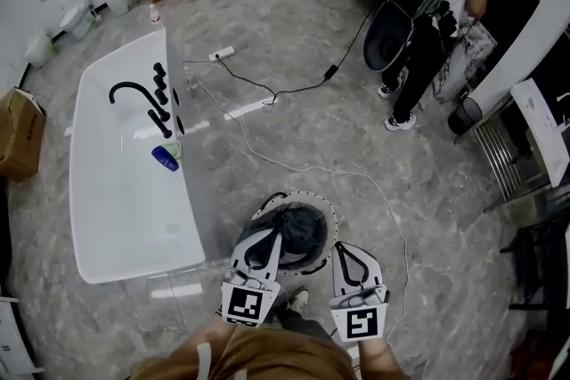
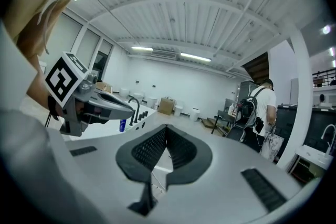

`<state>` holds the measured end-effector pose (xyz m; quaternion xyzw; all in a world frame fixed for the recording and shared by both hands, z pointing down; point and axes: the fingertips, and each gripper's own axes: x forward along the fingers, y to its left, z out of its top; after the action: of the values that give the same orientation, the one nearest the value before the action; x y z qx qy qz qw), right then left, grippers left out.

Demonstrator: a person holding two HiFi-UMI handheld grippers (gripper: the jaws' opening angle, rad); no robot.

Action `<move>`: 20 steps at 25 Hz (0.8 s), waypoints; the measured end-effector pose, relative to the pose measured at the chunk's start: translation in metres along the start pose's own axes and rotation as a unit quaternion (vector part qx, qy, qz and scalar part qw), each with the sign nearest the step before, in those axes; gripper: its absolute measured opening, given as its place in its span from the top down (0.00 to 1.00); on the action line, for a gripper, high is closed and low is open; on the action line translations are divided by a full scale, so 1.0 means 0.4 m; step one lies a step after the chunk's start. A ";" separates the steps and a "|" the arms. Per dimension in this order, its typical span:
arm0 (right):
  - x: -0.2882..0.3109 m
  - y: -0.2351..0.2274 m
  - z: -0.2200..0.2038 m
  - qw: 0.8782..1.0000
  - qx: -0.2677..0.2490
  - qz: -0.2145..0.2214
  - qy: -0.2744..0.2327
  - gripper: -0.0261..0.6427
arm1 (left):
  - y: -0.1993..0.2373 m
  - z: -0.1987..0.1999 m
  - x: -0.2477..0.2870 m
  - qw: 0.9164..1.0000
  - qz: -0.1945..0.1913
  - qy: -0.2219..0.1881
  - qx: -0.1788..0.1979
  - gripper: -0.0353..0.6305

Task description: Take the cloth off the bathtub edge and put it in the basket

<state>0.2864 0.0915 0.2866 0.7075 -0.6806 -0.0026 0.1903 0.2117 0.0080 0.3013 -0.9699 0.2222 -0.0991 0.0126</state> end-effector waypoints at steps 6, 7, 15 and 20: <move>-0.028 -0.041 0.077 0.999 -0.006 -0.018 -0.038 0.95 | 0.045 0.134 -0.053 0.999 0.019 -0.041 -0.001 0.94; -0.036 -0.048 0.086 0.999 -0.008 -0.020 -0.037 0.95 | 0.052 0.149 -0.067 0.999 0.024 -0.045 -0.003 0.94; -0.059 -0.089 0.170 0.997 -0.001 -0.048 -0.066 0.95 | 0.113 0.211 -0.133 0.997 0.048 -0.065 -0.012 0.94; -0.061 -0.098 0.234 0.995 -0.009 -0.052 -0.088 0.95 | 0.158 0.272 -0.159 0.994 0.061 -0.089 0.002 0.94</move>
<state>0.2978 0.0902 0.1830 0.7371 -0.6571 -0.0807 0.1352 0.1502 -0.0236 0.1784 -0.9595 0.2785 -0.0117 0.0398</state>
